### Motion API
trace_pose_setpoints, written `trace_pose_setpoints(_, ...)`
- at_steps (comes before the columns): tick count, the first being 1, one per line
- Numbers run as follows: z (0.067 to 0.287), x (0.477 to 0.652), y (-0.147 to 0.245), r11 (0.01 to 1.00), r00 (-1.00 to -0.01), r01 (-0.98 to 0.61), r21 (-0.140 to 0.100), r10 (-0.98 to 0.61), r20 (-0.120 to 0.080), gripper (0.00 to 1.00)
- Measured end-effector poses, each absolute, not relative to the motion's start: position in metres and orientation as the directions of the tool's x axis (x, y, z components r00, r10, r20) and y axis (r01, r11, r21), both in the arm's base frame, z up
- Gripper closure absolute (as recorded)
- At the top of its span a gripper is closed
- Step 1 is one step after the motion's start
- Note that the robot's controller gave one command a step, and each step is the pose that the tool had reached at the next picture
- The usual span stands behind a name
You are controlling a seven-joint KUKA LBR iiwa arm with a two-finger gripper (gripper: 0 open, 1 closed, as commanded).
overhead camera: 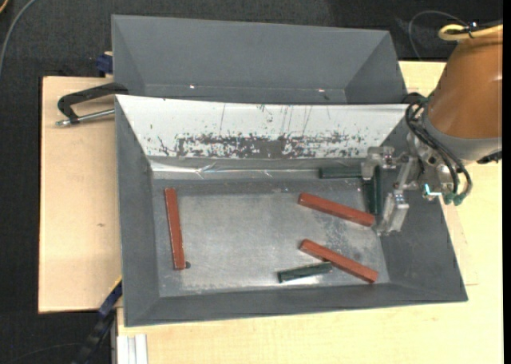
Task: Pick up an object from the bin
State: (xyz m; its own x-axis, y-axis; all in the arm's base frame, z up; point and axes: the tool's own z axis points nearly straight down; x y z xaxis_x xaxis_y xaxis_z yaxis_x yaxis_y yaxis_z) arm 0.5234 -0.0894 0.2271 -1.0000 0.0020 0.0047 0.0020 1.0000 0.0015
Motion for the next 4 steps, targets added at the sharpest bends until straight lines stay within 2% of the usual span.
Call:
trace_pose_setpoints(1,0.067,0.568,-0.104,0.975,-0.975,0.221,0.002,0.221,0.005,0.00)
trace_pose_setpoints(2,0.103,0.562,-0.075,0.964,-0.964,0.265,0.003,0.265,-0.004,0.00)
trace_pose_setpoints(3,0.101,0.579,-0.072,0.860,-0.860,0.510,0.003,0.510,-0.005,0.00)
trace_pose_setpoints(4,0.071,0.577,-0.042,0.790,-0.790,0.613,0.002,0.613,-0.001,0.00)
